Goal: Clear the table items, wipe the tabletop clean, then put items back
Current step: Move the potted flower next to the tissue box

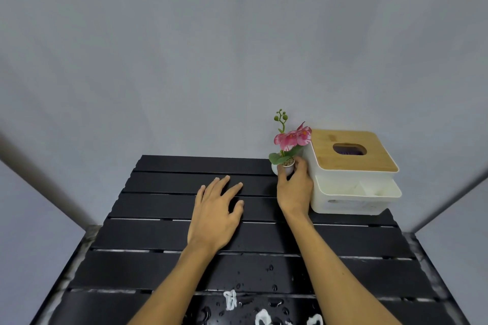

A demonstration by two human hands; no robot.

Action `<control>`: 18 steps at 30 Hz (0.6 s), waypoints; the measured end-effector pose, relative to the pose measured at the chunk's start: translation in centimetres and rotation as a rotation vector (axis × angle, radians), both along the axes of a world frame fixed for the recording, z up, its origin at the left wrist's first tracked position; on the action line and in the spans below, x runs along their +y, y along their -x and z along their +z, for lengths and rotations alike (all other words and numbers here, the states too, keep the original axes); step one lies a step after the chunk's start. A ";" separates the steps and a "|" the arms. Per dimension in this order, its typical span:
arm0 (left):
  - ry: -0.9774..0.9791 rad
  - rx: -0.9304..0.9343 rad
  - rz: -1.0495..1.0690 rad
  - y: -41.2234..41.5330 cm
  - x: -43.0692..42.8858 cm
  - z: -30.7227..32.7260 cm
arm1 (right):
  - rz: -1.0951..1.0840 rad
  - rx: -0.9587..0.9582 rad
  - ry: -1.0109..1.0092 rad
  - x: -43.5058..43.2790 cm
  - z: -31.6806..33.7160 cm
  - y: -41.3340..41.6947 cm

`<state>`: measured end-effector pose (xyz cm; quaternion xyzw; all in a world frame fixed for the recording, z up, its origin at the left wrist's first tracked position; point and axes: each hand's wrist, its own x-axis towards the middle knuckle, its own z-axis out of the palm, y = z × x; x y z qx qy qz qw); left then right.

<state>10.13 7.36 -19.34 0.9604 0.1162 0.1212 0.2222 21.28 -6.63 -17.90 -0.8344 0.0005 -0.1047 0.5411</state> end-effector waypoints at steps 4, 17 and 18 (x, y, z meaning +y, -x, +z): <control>-0.005 -0.002 -0.002 -0.1 0.0 -0.1 | 0.031 -0.005 -0.013 -0.2 0.0 0.2; 0.223 0.056 -0.036 0.4 0.2 1.8 | 0.311 0.190 0.162 -4.7 2.9 7.3; 0.293 0.072 -0.043 0.7 0.4 2.4 | 0.339 0.197 0.178 -5.2 3.3 8.3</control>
